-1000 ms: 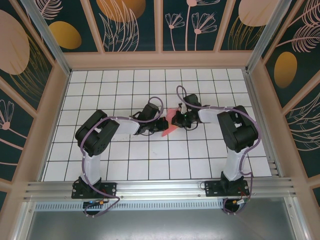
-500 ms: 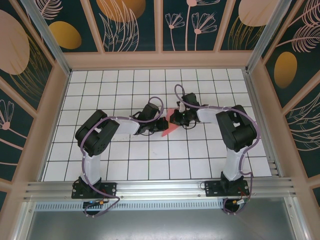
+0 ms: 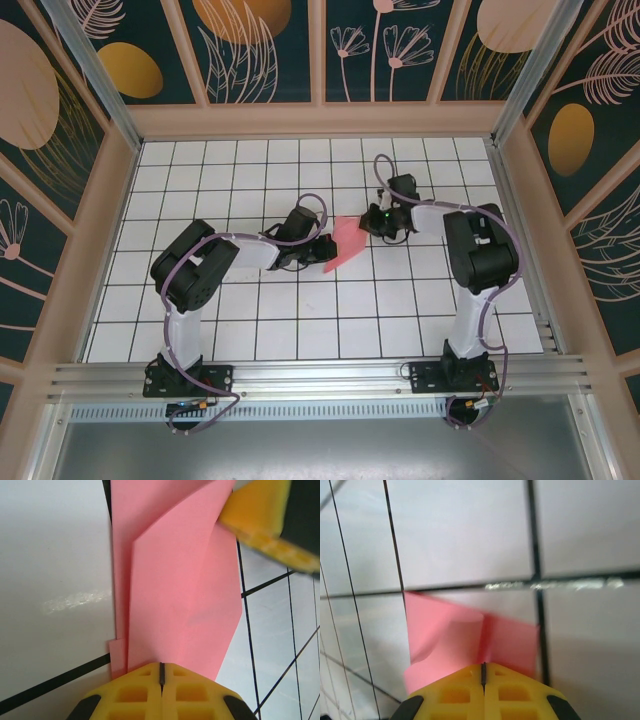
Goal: Fold a paper plane with a square sheet of paper (pick it up from the middle)
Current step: Fourth fold the wing at the center of the table.
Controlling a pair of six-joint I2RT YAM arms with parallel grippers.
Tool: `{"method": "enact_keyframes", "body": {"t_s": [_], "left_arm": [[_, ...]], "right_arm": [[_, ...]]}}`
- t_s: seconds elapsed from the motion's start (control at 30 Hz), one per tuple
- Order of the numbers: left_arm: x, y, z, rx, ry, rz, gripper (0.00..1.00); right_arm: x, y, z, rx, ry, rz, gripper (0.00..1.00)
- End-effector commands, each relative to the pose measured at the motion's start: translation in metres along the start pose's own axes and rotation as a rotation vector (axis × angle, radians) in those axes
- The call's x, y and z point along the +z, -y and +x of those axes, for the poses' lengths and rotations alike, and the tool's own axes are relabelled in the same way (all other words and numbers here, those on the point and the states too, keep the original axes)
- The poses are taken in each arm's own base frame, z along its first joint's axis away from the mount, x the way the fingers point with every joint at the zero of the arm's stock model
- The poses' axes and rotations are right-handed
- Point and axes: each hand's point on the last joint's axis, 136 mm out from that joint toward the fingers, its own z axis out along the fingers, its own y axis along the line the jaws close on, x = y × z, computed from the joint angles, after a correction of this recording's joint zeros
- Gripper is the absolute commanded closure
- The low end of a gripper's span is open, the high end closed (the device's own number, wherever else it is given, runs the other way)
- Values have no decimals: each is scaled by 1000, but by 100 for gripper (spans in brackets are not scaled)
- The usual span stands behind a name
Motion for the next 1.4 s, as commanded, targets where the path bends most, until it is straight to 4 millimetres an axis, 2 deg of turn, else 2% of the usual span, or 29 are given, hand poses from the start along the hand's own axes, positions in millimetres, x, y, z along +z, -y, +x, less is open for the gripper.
{"method": "enact_keyframes", "body": {"t_s": [0.0,0.07,0.17,0.37,0.53,0.77,1.1,1.23,1.37], "left_arm": [[7,-59,51,-52,-147,-180,100],[7,-59,51,-54,-147,-182,100],[8,-58,50,-55,-145,-181,100],[7,-60,50,-57,-143,-190,100],[6,-62,51,-60,-147,-196,100],[6,-64,55,-64,-159,-202,100],[2,-69,63,-70,-175,-207,100],[3,-66,62,-72,-175,-200,100],[4,-64,59,-71,-170,-196,100]], "right_arm": [[-12,-22,-19,-66,57,-34,96],[-19,-38,-14,-96,61,-84,96],[-22,-52,2,-127,43,-121,95],[3,-49,42,-130,-55,-114,96],[19,-41,46,-128,-97,-97,96],[23,-21,18,-84,-47,-43,96],[13,29,-41,63,77,37,96],[8,25,-58,43,100,41,96],[-10,0,-61,-4,115,-24,96]]}}
